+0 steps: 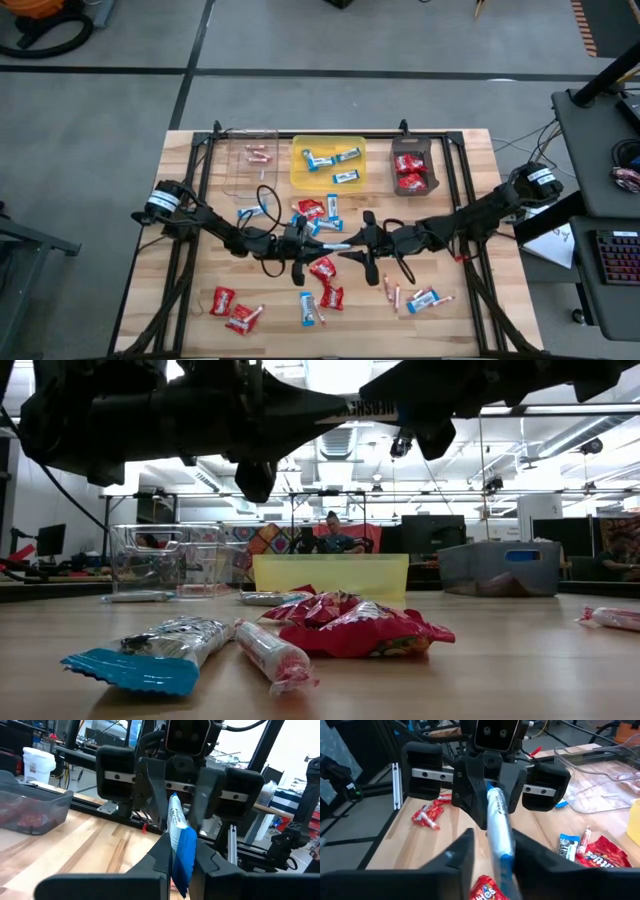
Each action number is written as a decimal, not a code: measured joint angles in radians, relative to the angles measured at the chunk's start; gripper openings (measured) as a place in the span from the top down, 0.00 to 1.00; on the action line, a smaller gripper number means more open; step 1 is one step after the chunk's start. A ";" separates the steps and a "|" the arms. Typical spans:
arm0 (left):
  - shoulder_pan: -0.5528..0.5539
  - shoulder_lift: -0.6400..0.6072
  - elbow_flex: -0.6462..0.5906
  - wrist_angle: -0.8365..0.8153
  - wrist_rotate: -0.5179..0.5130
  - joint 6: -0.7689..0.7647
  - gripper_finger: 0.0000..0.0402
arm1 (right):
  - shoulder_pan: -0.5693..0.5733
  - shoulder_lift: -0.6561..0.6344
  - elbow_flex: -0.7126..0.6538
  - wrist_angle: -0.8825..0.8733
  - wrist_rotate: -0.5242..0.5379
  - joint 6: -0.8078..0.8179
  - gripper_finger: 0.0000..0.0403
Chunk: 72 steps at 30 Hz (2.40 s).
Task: Sort candy
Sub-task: Put the white chocolate into the yellow bin
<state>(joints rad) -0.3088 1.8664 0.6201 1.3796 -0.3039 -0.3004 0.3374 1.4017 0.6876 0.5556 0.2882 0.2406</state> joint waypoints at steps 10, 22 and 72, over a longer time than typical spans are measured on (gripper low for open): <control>0.001 -0.011 -0.018 0.005 0.054 -0.007 0.89 | -0.004 0.000 0.009 -0.003 -0.005 0.026 0.94; 0.006 -0.169 -0.186 0.002 0.054 0.001 0.68 | -0.125 -0.045 0.152 -0.292 0.001 0.248 0.95; 0.006 -0.500 -0.342 -0.093 0.023 0.107 0.72 | -0.828 0.487 0.779 -0.969 -0.245 0.277 0.94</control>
<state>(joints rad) -0.3027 1.3666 0.2783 1.2861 -0.2813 -0.1932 -0.4906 1.8888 1.4662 -0.4137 0.0433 0.5175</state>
